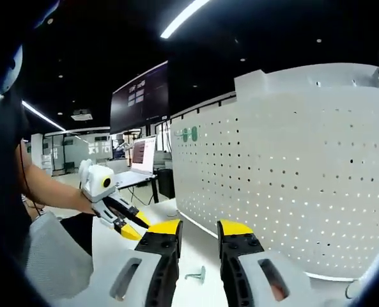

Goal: Insert the hook assembly into the mounting plate slot until the hook locks in place.

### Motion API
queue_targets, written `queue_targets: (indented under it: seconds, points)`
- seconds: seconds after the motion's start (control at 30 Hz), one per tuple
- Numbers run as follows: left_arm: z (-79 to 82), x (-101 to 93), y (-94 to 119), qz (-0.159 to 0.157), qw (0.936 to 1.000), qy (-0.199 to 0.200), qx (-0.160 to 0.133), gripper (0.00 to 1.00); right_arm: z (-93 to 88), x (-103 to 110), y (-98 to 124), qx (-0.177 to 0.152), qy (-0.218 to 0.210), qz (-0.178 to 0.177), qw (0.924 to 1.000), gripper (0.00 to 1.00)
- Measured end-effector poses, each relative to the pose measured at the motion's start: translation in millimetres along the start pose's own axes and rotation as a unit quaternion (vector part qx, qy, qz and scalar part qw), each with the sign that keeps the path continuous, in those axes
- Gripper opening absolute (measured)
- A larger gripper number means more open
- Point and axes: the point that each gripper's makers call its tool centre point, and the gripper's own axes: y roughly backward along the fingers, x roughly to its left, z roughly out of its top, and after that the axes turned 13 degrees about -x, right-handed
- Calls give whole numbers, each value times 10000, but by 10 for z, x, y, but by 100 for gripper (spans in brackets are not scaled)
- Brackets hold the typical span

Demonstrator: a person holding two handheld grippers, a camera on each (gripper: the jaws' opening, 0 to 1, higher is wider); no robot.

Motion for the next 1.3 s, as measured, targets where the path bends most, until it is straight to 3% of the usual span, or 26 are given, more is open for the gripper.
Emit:
queue_targets:
  seconds: [0.63, 1.3]
  points:
    - [-477, 81, -282, -439, 9952, -329, 813, 17, -114, 14, 59, 45, -141, -94, 9998, 21]
    - [-733, 150, -385, -568, 9899, -396, 1234, 11, -181, -16, 78, 87, -203, -139, 9997, 21]
